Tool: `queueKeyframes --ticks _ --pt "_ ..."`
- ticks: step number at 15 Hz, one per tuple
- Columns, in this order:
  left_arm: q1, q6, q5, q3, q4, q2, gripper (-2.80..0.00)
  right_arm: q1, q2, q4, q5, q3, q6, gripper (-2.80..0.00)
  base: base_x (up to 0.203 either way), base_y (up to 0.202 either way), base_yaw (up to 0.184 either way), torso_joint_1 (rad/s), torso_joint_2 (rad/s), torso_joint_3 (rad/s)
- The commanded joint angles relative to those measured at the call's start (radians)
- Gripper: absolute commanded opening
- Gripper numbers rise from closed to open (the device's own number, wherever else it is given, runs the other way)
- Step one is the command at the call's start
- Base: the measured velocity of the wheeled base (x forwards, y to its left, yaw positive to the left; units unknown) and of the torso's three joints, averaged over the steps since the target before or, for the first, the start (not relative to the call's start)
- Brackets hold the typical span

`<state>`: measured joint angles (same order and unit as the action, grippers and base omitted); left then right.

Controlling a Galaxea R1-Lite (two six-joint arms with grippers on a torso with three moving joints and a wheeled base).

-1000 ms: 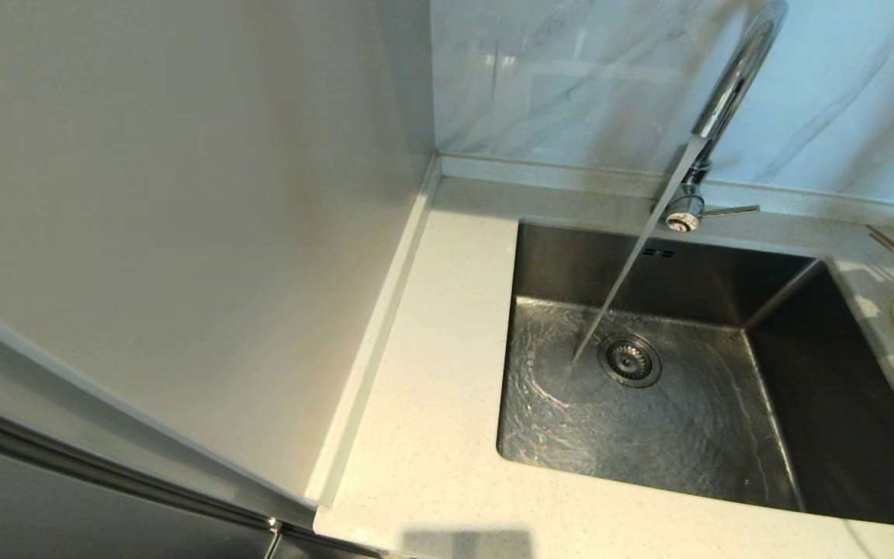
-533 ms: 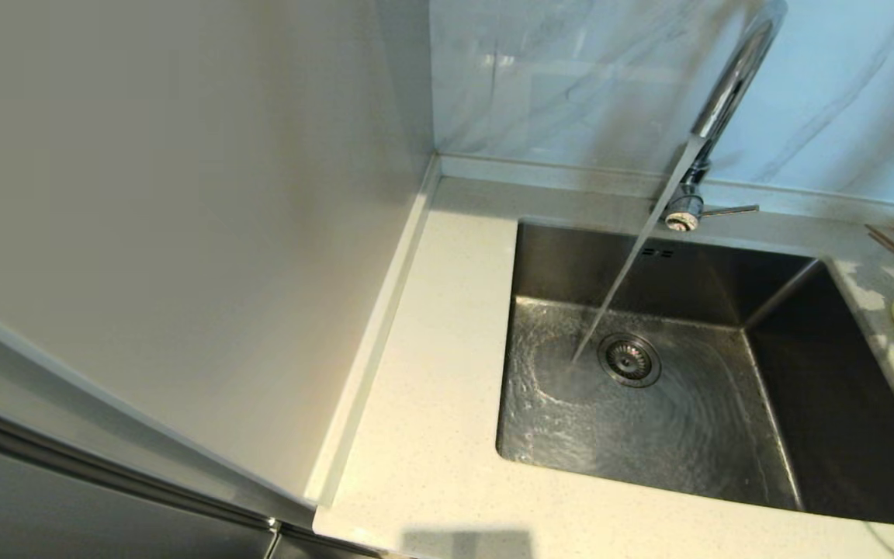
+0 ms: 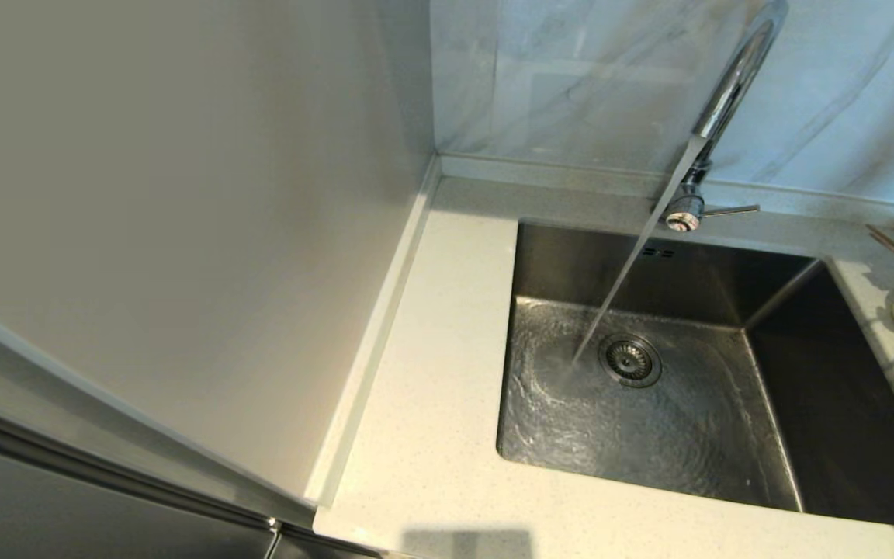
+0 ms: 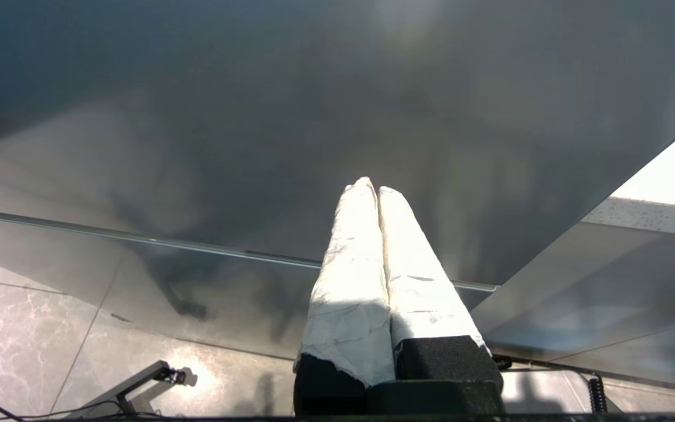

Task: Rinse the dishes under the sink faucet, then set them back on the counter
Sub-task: Pick up the chopsticks

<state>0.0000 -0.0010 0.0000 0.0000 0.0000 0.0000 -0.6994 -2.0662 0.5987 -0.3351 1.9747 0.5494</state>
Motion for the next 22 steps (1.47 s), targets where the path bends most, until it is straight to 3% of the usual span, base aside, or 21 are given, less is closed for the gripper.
queueKeyframes --ticks 1,10,22 --pt "0.000 -0.001 0.000 0.000 0.000 0.000 -2.80 0.000 -0.019 0.003 -0.002 0.000 0.004 0.00 0.000 0.000 0.000 0.000 0.00 0.000" --pt "0.000 0.000 0.000 0.000 0.000 0.000 -2.80 0.001 -0.072 -0.056 0.025 0.004 0.003 0.00 0.000 0.000 0.000 0.000 0.00 0.000" --pt "0.000 -0.001 0.000 0.000 0.000 0.000 -2.80 0.042 0.008 -0.054 -0.041 0.003 0.002 0.00 0.000 0.000 0.000 0.000 0.00 0.000"
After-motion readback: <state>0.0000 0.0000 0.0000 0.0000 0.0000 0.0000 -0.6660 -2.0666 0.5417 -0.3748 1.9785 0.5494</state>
